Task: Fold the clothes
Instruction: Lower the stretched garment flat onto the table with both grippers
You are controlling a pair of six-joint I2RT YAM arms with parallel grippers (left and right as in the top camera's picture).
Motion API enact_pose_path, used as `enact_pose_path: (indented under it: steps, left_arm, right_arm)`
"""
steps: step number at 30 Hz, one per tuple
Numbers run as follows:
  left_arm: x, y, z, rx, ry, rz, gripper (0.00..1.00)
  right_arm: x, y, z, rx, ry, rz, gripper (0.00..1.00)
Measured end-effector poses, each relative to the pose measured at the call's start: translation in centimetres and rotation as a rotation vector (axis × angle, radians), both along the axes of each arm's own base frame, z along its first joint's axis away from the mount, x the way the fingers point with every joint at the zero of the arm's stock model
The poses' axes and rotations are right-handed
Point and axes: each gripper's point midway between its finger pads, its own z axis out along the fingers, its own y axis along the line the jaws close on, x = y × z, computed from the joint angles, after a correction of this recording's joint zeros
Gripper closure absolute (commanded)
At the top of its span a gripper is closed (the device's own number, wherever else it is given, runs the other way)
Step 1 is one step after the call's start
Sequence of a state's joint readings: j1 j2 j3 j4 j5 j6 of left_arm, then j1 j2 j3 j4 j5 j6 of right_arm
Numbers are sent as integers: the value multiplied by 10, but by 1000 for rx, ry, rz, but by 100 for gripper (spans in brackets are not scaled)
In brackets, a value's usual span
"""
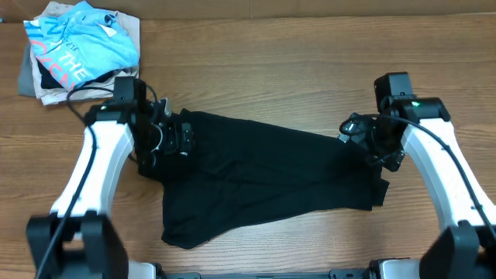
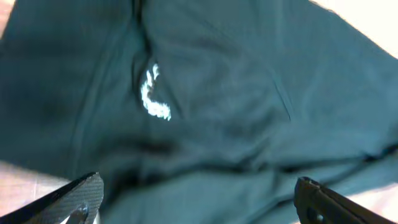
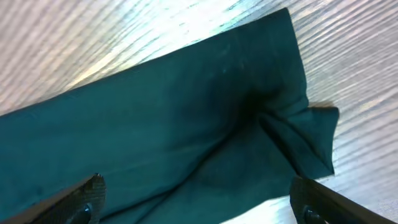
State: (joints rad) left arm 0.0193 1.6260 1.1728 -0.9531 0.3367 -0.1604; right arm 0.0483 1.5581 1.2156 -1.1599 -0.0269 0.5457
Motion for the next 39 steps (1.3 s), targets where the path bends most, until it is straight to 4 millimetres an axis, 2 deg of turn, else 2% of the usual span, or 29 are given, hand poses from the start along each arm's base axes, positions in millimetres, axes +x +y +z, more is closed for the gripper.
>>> enact_pose_path:
  steps: [2, 4, 9, 10, 12, 13, 14, 18, 23, 29, 32, 37, 39]
  left_arm:
    - [14, 0, -17, 2, -7, -6, 0]
    - [25, 1, -31, 3, -14, -7, 0]
    - [48, 2, -56, 8, -50, -13, 1]
    - [50, 2, -60, 8, -50, -13, 11]
    - [51, 2, -68, 10, -39, -14, 61]
    - [51, 2, -73, 12, -32, -19, 82]
    - [51, 2, -77, 13, -27, -21, 95]
    - [59, -1, -84, -4, -45, -32, 96]
    - [70, -1, -84, -3, -85, -29, 96]
    - [81, 4, -84, 12, -106, 27, 96]
    - [86, 11, -84, 26, -115, 62, 96]
    - [90, 34, -84, 42, -117, 129, 96]
    - [90, 45, -84, 45, -114, 162, 96]
  right_arm:
    - [4, 0, -6, -1, 6, 0, 2]
    - [7, 0, -7, -1, 0, -1, 9]
    - [20, -1, -5, -11, -54, 5, 43]
    - [24, -1, -5, -12, -71, 7, 47]
    - [31, -1, -5, -13, -100, 2, 58]
    - [32, -1, -7, -13, -109, 5, 64]
    - [33, -1, -9, -13, -114, 6, 67]
    - [38, 0, -19, -5, -141, 2, 81]
    - [40, 6, -34, 30, -170, 5, 82]
    - [39, 8, -57, 42, -118, 7, 82]
    - [37, 9, -74, 46, -74, 9, 86]
    - [29, 10, -106, 50, 22, 6, 86]
    - [31, 11, -108, 55, 16, 6, 86]
